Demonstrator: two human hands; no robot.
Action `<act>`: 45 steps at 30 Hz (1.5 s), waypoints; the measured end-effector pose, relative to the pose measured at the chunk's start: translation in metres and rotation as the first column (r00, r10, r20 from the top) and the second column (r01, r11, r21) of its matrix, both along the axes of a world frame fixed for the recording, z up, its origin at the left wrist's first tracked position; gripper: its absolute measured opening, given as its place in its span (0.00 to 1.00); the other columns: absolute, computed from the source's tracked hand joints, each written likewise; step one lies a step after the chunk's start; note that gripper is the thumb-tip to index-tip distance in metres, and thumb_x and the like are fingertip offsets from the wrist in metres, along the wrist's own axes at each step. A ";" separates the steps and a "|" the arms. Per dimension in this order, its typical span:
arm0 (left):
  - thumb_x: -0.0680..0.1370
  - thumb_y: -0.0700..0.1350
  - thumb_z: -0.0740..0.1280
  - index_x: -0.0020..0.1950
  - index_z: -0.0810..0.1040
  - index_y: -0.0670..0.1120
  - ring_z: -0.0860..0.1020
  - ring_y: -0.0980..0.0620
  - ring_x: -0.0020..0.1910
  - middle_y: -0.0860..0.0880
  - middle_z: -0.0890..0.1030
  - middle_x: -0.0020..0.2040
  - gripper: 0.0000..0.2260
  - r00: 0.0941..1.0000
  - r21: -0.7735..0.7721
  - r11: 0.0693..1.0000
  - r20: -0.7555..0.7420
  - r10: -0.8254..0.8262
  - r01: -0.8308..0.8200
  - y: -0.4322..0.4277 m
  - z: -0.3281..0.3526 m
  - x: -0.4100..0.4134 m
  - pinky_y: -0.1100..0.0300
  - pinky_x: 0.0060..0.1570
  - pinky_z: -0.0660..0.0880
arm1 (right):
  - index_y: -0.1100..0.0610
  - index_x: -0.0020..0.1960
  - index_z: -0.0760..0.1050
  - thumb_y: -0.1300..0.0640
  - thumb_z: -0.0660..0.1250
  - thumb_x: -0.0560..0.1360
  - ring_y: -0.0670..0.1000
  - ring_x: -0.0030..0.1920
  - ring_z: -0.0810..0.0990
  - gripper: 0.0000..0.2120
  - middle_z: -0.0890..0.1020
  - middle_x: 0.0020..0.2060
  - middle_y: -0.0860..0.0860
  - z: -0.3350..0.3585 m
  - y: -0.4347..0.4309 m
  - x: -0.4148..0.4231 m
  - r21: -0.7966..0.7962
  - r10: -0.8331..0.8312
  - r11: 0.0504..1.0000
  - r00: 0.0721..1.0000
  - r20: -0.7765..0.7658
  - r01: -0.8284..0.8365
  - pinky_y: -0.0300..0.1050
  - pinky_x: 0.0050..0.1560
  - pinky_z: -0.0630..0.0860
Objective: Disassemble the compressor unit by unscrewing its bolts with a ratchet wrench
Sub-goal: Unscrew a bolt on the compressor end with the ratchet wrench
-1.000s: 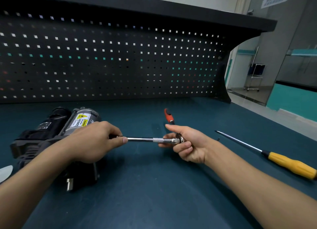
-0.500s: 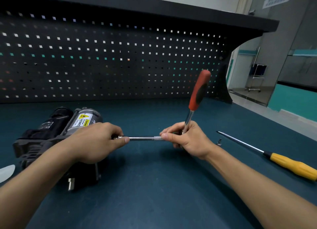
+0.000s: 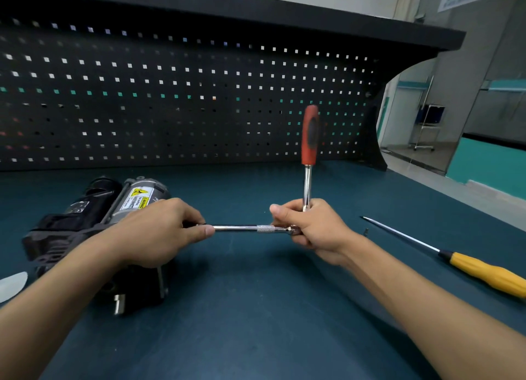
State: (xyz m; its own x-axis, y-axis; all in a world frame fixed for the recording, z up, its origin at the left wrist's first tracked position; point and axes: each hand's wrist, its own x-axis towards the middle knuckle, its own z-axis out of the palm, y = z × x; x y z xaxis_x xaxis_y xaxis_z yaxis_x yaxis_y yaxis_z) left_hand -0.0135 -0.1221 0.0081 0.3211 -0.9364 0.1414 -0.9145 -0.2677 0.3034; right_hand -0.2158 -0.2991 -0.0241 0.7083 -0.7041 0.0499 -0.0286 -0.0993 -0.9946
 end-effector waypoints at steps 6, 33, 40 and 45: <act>0.78 0.60 0.66 0.35 0.79 0.55 0.70 0.59 0.26 0.58 0.73 0.24 0.14 0.998 -0.010 1.000 -0.051 -0.025 0.024 0.000 0.001 0.001 0.61 0.32 0.67 | 0.57 0.46 0.76 0.42 0.74 0.71 0.42 0.20 0.60 0.19 0.86 0.37 0.54 0.005 -0.001 -0.003 0.261 0.058 0.965 0.986 -0.155 -0.016 0.32 0.17 0.55; 0.79 0.64 0.60 0.47 0.77 0.58 0.75 0.60 0.39 0.59 0.77 0.37 0.12 0.999 0.056 0.998 0.046 -0.015 0.013 0.001 0.001 -0.002 0.58 0.43 0.72 | 0.56 0.36 0.78 0.58 0.77 0.72 0.46 0.21 0.69 0.10 0.85 0.35 0.55 -0.004 0.003 0.001 0.053 -0.007 0.999 0.999 0.050 0.004 0.36 0.20 0.63; 0.79 0.63 0.59 0.50 0.77 0.61 0.75 0.63 0.39 0.60 0.78 0.38 0.11 0.998 0.060 0.998 0.053 -0.022 0.019 0.002 0.002 -0.002 0.61 0.40 0.68 | 0.52 0.34 0.81 0.60 0.78 0.72 0.46 0.24 0.70 0.10 0.79 0.26 0.45 -0.010 -0.001 0.001 -0.380 -0.045 0.919 0.987 0.157 0.103 0.38 0.26 0.67; 0.79 0.63 0.61 0.47 0.78 0.59 0.74 0.61 0.36 0.60 0.77 0.34 0.11 1.000 0.046 0.999 0.018 -0.026 0.025 0.002 0.002 -0.002 0.60 0.38 0.68 | 0.55 0.36 0.83 0.62 0.77 0.72 0.41 0.29 0.73 0.07 0.80 0.28 0.43 -0.018 -0.004 0.003 -0.484 0.002 0.865 0.965 0.263 0.130 0.33 0.33 0.68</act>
